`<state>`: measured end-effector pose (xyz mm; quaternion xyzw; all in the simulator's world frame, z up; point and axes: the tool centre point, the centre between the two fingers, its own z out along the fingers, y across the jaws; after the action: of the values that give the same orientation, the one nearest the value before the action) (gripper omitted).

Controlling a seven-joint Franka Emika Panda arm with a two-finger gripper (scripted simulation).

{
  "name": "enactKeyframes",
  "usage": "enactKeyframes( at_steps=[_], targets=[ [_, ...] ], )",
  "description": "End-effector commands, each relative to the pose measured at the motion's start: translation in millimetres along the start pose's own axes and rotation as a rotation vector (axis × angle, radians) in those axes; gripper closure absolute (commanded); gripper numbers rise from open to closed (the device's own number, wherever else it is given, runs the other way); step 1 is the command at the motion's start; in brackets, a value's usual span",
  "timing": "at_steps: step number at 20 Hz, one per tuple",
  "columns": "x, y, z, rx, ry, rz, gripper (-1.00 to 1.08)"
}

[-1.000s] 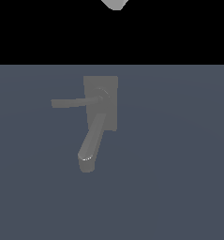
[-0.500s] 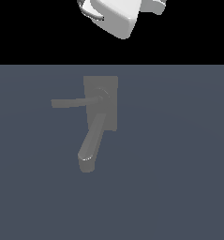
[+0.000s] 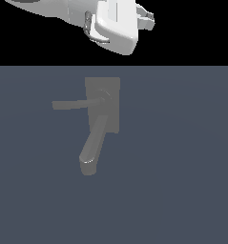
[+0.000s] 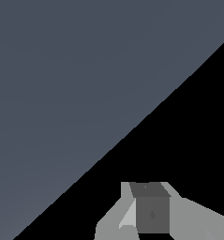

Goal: Turn on the faucet by rotating a designated handle.

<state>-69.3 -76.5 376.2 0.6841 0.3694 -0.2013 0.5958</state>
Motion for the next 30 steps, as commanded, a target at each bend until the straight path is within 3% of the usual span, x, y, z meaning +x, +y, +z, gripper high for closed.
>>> enactKeyframes(
  at_steps=[1,9,19,24,30],
  targets=[
    [7,2,-1,-0.034,-0.001,-0.024,1.08],
    [15,7,-6,-0.086,0.005,-0.046,1.08],
    [-2,38,-27,-0.154,0.058,0.056,1.08],
    [-21,68,-50,-0.23,0.1,0.146,1.08],
    [-55,109,-93,-0.369,0.154,0.275,1.08]
  ],
)
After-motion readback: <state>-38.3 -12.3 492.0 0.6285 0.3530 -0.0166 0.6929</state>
